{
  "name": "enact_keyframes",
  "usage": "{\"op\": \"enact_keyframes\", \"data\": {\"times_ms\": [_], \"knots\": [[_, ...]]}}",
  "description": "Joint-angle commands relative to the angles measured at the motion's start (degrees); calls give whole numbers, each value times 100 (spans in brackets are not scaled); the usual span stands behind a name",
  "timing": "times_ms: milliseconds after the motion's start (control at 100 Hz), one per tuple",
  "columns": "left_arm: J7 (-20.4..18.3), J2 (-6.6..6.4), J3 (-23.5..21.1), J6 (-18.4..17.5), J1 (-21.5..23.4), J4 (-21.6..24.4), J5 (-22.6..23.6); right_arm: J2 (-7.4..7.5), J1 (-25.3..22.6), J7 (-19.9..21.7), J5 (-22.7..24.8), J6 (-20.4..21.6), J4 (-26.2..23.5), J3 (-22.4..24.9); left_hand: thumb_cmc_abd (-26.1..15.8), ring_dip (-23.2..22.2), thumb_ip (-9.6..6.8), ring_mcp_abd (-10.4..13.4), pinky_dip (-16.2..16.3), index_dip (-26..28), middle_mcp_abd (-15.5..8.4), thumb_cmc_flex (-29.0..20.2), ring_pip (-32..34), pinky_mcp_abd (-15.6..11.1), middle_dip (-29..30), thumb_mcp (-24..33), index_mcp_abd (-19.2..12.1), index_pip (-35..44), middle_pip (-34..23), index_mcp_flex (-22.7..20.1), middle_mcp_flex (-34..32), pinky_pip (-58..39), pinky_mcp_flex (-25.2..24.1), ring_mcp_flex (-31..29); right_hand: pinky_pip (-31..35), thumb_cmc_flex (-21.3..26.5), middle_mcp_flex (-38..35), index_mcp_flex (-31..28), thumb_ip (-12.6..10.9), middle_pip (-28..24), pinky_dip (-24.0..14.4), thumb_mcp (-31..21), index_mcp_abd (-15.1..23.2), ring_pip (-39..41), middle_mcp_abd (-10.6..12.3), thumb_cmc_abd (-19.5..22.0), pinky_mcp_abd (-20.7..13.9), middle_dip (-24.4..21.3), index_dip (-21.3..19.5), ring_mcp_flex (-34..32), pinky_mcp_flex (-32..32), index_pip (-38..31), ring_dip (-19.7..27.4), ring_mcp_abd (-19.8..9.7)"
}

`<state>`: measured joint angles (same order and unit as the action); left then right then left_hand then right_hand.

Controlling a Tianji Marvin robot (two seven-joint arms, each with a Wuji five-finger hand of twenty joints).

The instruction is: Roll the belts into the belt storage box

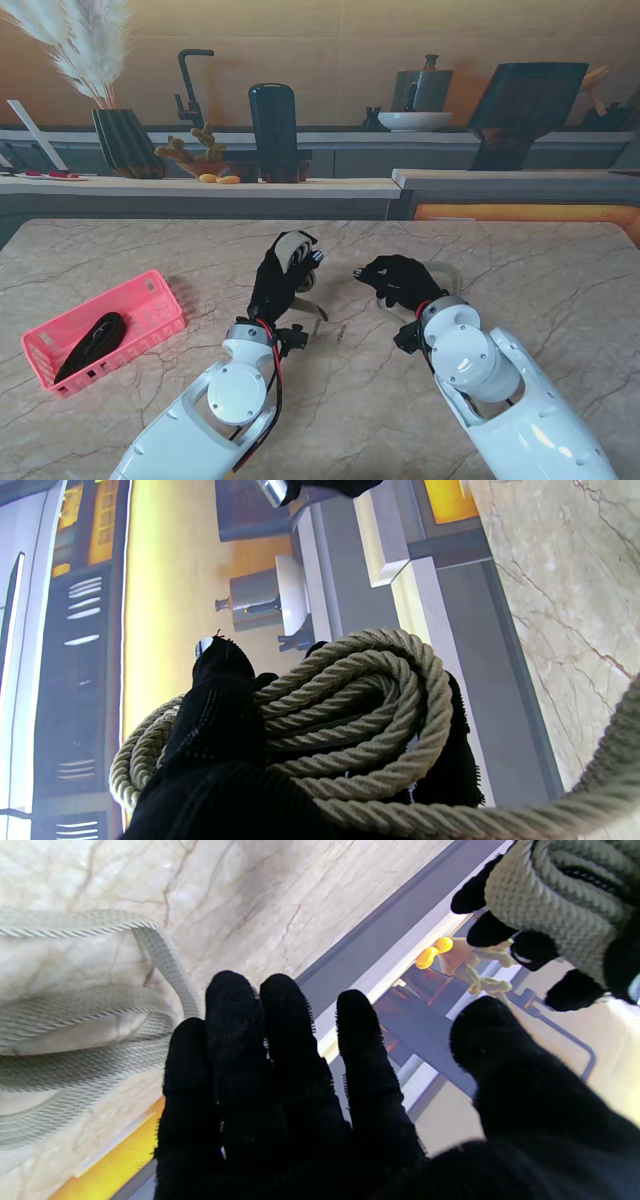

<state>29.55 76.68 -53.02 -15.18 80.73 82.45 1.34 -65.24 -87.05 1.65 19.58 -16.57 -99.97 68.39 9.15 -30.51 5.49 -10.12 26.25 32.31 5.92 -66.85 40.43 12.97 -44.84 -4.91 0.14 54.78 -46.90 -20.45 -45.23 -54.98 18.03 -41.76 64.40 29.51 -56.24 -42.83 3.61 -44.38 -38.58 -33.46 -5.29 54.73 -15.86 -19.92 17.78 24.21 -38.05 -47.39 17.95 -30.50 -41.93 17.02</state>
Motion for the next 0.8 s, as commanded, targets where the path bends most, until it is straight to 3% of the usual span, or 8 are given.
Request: {"op": "enact_keyframes", "data": {"times_ms": [0, 120, 270, 320, 430, 480, 580, 790], "knots": [[43, 24, 39, 7, -26, -50, 178, -13, 22, -71, 160, 218, 9, -29, -636, -359, -223, 2, 148, -61, -543, -251, 595, -46, -579, 321, -169, 217, -1258, -121, -662, -344, 314, -446, 120, -194, 152, 72, -50, 97, 50, -287, 249, -104, 130, -290, -23, -29, 61, 44, 73, -97, 43, -180], [137, 38, 82, 25, -97, -179, 368, -1, 43, -167, 398, 519, 15, -64, -180, -574, -372, -6, 227, -119, -620, 42, 1279, 65, -1077, 491, -112, 376, -1802, -297, -1075, -891, 1012, -1214, 39, -353, 737, 413, -4, 375, 85, -653, 377, -258, 190, -607, -99, -80, 110, 161, 99, -110, 68, -310], [178, 39, 123, 38, -170, -306, 545, 10, 8, -194, 465, 789, -68, -96, 888, -621, -249, -30, 239, -146, -666, 1310, 2295, 364, -1359, 2433, -71, 532, -2187, -493, -1436, -1981, 1735, -2117, -61, -402, 1283, 795, 13, 546, 114, -736, 396, -322, 157, -754, -152, -113, 156, 333, 15, -25, 68, -406], [224, 33, 151, 31, -223, -396, 735, 10, -2, -252, 543, 922, -74, -108, 1194, -729, -232, 94, 322, -126, -731, 1628, 2807, 422, -1415, 2933, -42, 568, -2344, -523, -1545, -2445, 2063, -2505, -96, -509, 1366, 973, 28, 536, 108, -889, 358, -378, 174, -930, -154, -103, 195, 369, 16, 0, 82, -453], [320, 3, 228, 11, -359, -615, 1185, 30, -27, -317, 752, 1204, -92, -107, 1843, -1174, -88, 647, 225, -49, -977, 2223, 3954, 319, -1610, 3811, 100, 456, -2560, -566, -1691, -3355, 2811, -3112, -262, -705, 1449, 1418, 123, 584, 144, -992, 240, -646, 237, -1303, -131, -134, 333, 423, 6, 173, 201, -542], [333, -10, 260, 11, -405, -684, 1308, 47, -39, -278, 790, 1280, -119, -97, 1961, -1396, -70, 862, 181, 14, -1017, 2425, 4468, 282, -1651, 4048, 184, 337, -2556, -578, -1680, -3646, 2987, -3119, -463, -680, 1515, 1580, 150, 647, 201, -634, 184, -1017, 257, -1341, -86, -175, 398, 500, -4, 248, 384, -545], [385, -28, 332, 15, -504, -824, 1577, 57, -25, -250, 829, 1332, -135, -126, 2003, -1480, -70, 888, 207, 55, -1016, 2497, 4833, 282, -1690, 4252, 292, 191, -2547, -535, -1616, -3916, 3097, -3132, -689, -822, 1549, 1702, 103, 710, 232, -124, 15, -1614, 238, -1364, 37, -237, 476, 639, -24, 366, 680, -408], [680, -99, 530, -16, -760, -1173, 2420, 9, 129, -499, 1042, 1164, -6, -337, 1917, -1413, -102, 876, 160, -9, -954, 2253, 4823, 332, -1742, 4309, 422, 82, -2580, -418, -1537, -3831, 2982, -3122, -715, -1758, 1446, 1716, 66, 618, 205, -263, -408, -1812, 19, -1052, 266, -347, 569, 506, 81, 722, 772, -172]]}}
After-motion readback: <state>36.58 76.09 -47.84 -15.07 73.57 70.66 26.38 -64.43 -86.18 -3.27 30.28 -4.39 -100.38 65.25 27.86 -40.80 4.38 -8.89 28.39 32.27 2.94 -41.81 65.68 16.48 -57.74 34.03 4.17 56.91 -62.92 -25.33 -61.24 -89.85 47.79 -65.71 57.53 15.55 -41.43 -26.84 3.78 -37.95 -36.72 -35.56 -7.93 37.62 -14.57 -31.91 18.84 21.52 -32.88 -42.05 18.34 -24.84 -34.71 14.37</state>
